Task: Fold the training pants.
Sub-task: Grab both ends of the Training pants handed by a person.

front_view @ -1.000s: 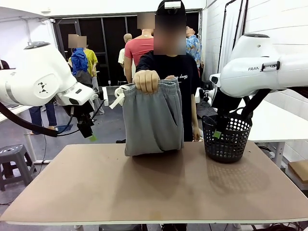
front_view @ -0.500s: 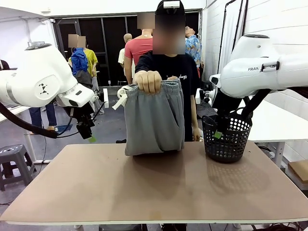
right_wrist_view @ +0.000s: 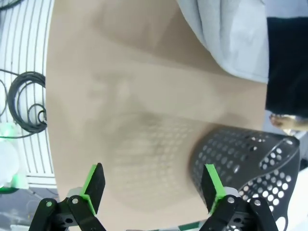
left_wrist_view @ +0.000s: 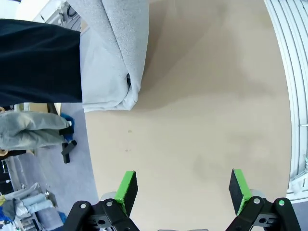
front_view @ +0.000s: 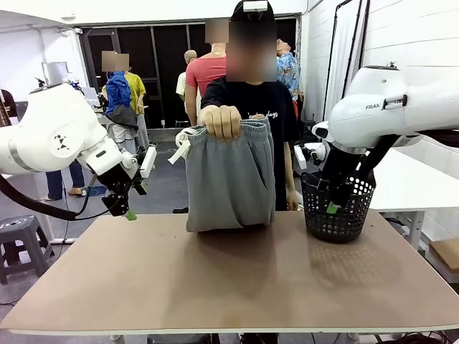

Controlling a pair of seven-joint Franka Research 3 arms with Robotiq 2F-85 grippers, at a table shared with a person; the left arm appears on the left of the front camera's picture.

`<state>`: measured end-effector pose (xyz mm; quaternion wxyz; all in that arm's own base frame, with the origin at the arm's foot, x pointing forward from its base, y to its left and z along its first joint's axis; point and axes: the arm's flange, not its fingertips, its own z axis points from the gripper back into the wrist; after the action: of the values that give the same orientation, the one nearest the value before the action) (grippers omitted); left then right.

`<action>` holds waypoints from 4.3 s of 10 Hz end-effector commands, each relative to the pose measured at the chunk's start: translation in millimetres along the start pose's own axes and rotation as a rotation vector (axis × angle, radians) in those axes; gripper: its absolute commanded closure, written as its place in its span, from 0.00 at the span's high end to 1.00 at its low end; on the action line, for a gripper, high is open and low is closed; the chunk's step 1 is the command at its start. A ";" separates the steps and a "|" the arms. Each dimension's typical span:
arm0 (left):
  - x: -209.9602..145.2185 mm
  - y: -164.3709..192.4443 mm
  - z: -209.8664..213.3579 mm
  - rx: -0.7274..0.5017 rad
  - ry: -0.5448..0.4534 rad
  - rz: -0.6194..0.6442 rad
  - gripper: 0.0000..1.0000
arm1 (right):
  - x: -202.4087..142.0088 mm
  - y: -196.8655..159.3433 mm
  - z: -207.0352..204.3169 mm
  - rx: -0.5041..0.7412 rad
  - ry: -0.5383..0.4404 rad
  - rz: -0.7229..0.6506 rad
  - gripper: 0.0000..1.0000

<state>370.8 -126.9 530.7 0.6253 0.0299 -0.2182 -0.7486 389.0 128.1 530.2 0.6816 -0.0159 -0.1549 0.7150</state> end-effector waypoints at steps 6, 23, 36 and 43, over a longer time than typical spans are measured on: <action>9.8 33.0 -15.5 0.226 -0.274 -0.042 1.00 | 4.5 -6.9 -27.3 -0.069 -0.355 0.102 1.00; 42.8 30.2 -24.2 0.142 -0.859 0.092 1.00 | 21.7 -5.1 -26.5 -0.175 -0.825 0.130 1.00; 61.7 16.9 -42.6 0.185 -0.970 0.291 1.00 | 40.6 1.8 -26.4 -0.209 -1.040 0.125 1.00; 79.9 16.6 -49.3 0.166 -1.063 0.317 1.00 | 46.5 -12.0 -25.4 -0.143 -1.174 0.133 1.00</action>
<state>382.5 -216.1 512.3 0.5366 -0.3310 -0.5504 -0.5473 393.8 174.9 517.2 0.4446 0.3165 -0.5364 0.6437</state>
